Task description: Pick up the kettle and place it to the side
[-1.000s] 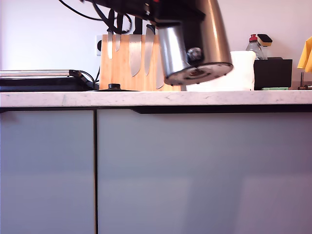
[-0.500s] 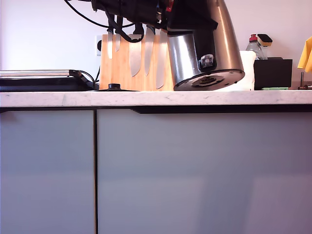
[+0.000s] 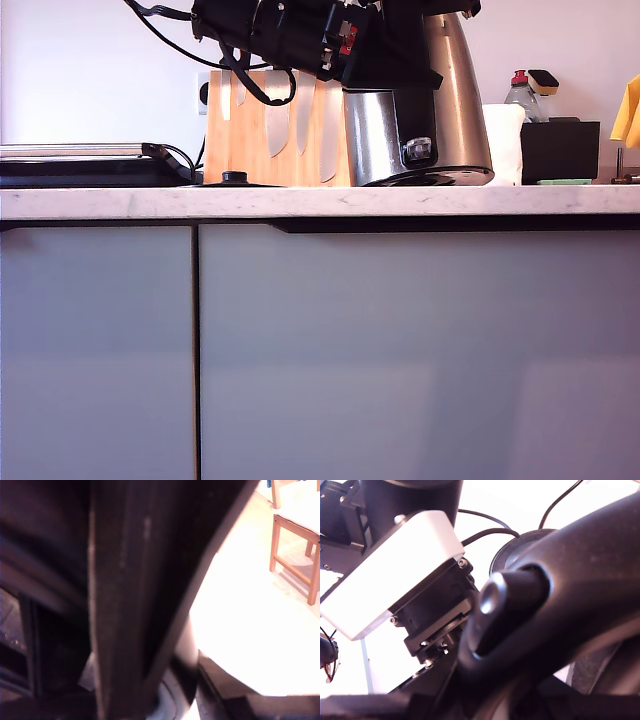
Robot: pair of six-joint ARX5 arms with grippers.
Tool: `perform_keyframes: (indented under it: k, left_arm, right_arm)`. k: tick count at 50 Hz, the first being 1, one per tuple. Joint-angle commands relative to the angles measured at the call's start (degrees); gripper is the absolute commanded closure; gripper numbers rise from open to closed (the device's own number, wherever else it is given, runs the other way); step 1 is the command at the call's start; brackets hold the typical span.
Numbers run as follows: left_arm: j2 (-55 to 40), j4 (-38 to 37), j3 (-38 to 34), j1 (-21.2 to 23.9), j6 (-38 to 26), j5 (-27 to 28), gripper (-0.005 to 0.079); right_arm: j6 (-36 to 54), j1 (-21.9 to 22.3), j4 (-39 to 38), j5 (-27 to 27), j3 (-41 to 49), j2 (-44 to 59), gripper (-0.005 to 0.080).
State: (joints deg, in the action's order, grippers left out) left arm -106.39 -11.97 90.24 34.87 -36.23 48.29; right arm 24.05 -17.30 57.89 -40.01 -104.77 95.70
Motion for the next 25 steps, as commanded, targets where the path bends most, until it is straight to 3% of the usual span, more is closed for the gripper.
perform_keyframes:
  k: [1,16,18,23,25]
  left_arm:
    - [-0.1,-0.9,2.1,-1.1,1.2,1.7,0.0765]
    - [-0.9,-1.7,2.1,-1.2,1.2,-1.2,0.0745]
    - [-0.9,-1.7,2.1,-1.2,1.3,-1.5,0.0699]
    - [-0.9,-1.8,2.1,-1.2,1.3,-3.1,0.0477]
    - [-0.9,-1.8,2.1,-1.2,1.3,-4.2,0.0424]
  right_arm:
    - [5.0,4.1,-1.0,4.6,-2.1,-0.1,0.0765]
    - [4.9,6.2,3.3,4.6,-2.1,0.9,0.0737]
    - [4.9,6.2,3.2,4.6,-2.1,0.9,0.0698]
    - [4.3,6.2,3.3,4.6,-2.1,0.9,0.0495]
    - [4.3,6.2,3.3,4.7,-2.1,0.9,0.0434]
